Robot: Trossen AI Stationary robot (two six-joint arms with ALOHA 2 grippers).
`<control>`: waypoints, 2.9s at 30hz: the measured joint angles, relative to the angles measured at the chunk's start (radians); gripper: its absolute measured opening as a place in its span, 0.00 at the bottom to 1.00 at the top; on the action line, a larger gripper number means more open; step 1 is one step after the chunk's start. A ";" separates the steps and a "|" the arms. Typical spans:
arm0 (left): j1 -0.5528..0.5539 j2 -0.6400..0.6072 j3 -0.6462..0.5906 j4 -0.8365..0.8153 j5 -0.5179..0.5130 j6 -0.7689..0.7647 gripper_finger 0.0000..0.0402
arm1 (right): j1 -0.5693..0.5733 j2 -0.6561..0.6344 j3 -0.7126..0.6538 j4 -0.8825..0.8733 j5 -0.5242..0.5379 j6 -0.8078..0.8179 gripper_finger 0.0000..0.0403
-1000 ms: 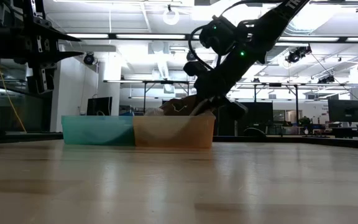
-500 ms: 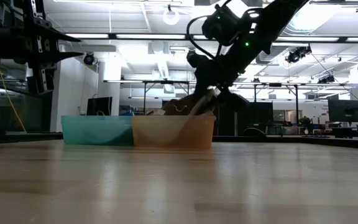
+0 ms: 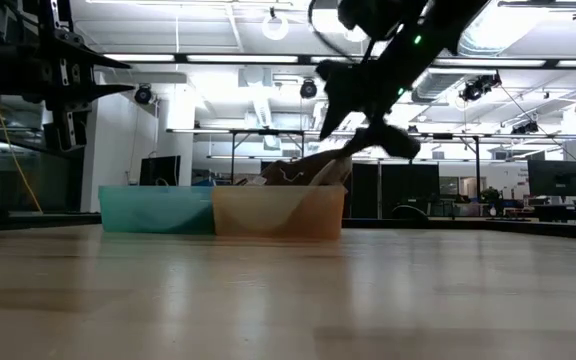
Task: Pick & Place hat
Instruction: Put the brown cap into the orange bin, then return to Home Position
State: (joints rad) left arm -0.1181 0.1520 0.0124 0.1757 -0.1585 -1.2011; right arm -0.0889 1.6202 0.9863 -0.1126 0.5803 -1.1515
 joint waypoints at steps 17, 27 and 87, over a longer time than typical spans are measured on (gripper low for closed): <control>0.000 0.000 0.000 -0.001 0.000 0.000 0.19 | 0.302 -0.339 0.000 -0.179 0.304 0.555 0.52; 0.000 0.000 0.000 -0.006 -0.033 0.023 0.19 | 0.339 -0.450 0.000 -0.183 0.083 1.136 0.52; 0.000 -0.005 0.000 0.334 -0.039 0.550 0.19 | -0.131 -1.408 -0.855 0.265 -0.527 1.536 0.00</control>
State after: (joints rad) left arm -0.1177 0.1467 0.0128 0.5098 -0.1978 -0.6514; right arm -0.2194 0.2125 0.1318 0.1529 0.0536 0.3850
